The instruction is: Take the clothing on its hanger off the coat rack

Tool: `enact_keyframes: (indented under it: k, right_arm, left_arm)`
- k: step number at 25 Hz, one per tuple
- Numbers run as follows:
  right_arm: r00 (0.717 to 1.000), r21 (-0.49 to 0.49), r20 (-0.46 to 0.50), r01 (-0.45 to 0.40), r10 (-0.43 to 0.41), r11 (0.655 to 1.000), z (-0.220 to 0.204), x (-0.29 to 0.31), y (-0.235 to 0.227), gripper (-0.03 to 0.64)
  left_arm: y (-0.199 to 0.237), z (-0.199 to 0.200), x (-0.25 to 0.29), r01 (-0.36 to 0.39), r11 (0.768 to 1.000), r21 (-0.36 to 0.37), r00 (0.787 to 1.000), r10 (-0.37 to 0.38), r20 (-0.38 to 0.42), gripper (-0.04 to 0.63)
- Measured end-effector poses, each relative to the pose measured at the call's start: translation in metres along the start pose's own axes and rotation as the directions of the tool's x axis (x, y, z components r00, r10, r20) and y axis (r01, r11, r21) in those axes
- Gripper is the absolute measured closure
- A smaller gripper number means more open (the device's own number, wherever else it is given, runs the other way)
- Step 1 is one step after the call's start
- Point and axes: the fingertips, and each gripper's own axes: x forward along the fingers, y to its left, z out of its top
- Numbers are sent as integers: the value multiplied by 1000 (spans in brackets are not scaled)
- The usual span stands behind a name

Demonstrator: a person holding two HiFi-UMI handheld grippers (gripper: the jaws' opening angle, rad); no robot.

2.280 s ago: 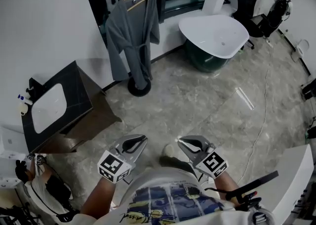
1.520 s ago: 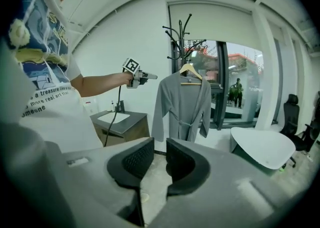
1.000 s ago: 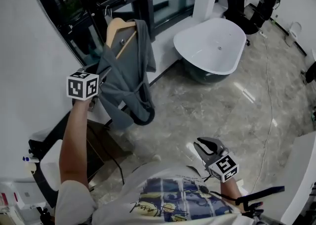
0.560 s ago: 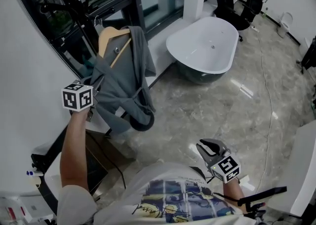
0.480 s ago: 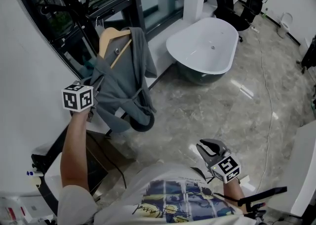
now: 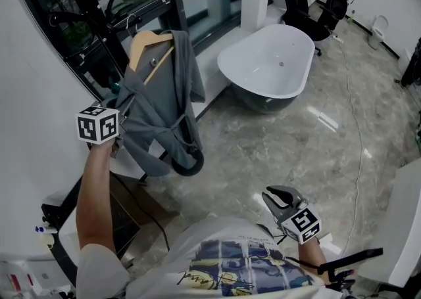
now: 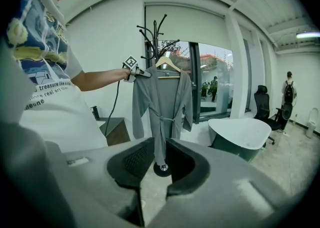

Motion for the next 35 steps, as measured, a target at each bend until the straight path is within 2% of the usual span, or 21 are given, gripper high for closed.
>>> enact_keyframes:
  k: [9,17,25,35]
  right_arm:
    - [1000,6,11,12,-12,1000,-19,-39,-19,541]
    - [1000,-9,2,-8,8,1000,-32,-74,-33,543]
    - [996,-38,-1,-93,93,995,-38,-88,-42,548]
    - [977,-85,-22,-214,213,973,-53,-97,-38,552]
  left_arm:
    - [-43,11,4,13,1000,22,1000,-13,2,591]
    - [-100,10,-26,25,1000,13,999,-26,34,591]
    - [-177,-1,-76,49,998,31,998,-50,40,590]
    - [-276,-23,-138,63,997,42,997,-64,33,591]
